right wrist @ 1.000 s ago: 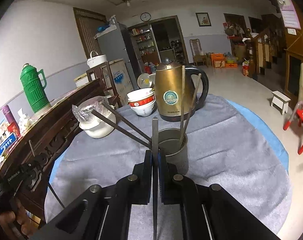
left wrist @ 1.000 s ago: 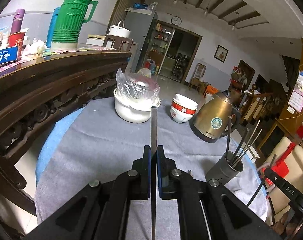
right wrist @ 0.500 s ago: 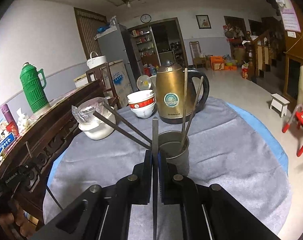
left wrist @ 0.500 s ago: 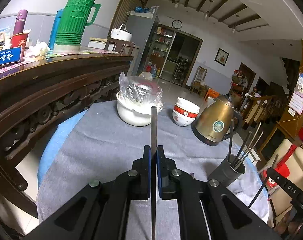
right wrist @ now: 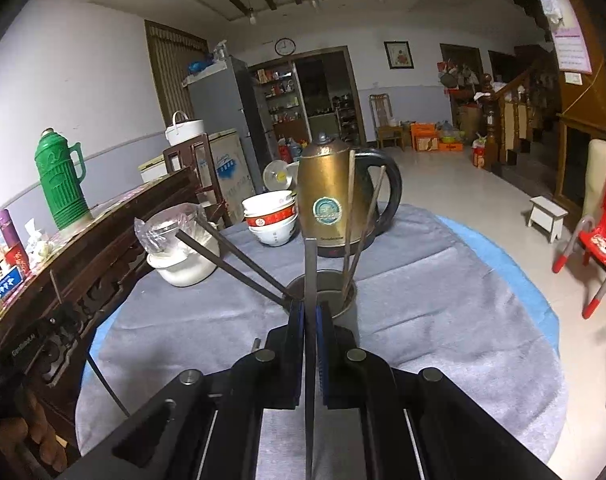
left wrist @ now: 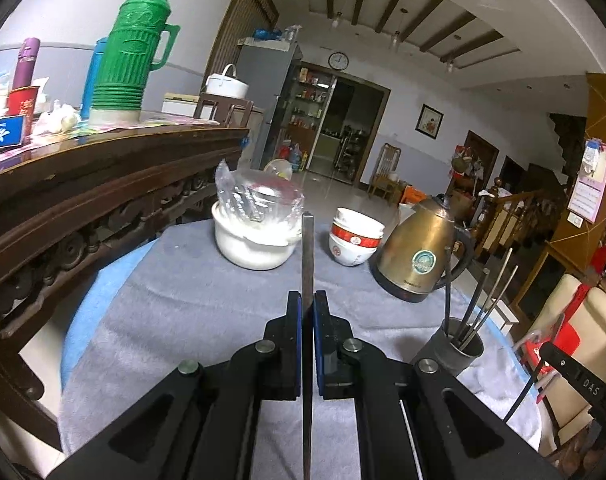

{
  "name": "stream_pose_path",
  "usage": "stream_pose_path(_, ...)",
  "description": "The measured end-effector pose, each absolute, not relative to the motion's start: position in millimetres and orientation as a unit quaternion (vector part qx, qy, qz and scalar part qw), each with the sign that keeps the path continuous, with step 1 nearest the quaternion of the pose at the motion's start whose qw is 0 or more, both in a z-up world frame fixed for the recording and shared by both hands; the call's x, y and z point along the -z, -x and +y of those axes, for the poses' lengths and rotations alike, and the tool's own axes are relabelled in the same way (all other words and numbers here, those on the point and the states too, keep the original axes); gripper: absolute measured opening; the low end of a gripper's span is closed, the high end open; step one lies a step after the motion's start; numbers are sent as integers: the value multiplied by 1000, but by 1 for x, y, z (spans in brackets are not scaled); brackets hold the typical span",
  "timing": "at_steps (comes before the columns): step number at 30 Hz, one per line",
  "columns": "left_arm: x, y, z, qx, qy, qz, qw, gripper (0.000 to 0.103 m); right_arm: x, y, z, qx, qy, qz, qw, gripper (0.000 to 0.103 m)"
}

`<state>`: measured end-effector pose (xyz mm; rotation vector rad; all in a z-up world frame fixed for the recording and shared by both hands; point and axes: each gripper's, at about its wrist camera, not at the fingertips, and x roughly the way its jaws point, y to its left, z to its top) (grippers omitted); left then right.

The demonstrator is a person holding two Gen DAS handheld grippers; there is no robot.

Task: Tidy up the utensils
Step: 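Lower the left gripper's chopstick into the cup while the right gripper lowers its own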

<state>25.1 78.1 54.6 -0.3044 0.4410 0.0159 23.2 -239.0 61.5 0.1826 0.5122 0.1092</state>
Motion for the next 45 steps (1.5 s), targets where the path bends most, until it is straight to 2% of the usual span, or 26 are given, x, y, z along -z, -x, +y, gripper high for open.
stream_pose_path(8,-47,-26,50,-26,89,195,976,6,-55,-27,-245,-45,-92,232,967,6)
stream_pose_path(23,-53,-24,44,-22,91,186,978,6,-63,-32,-239,-17,-58,167,984,7)
stream_pose_path(45,-55,67,57,-2,93,185,978,7,-63,27,-238,-43,-46,185,981,7)
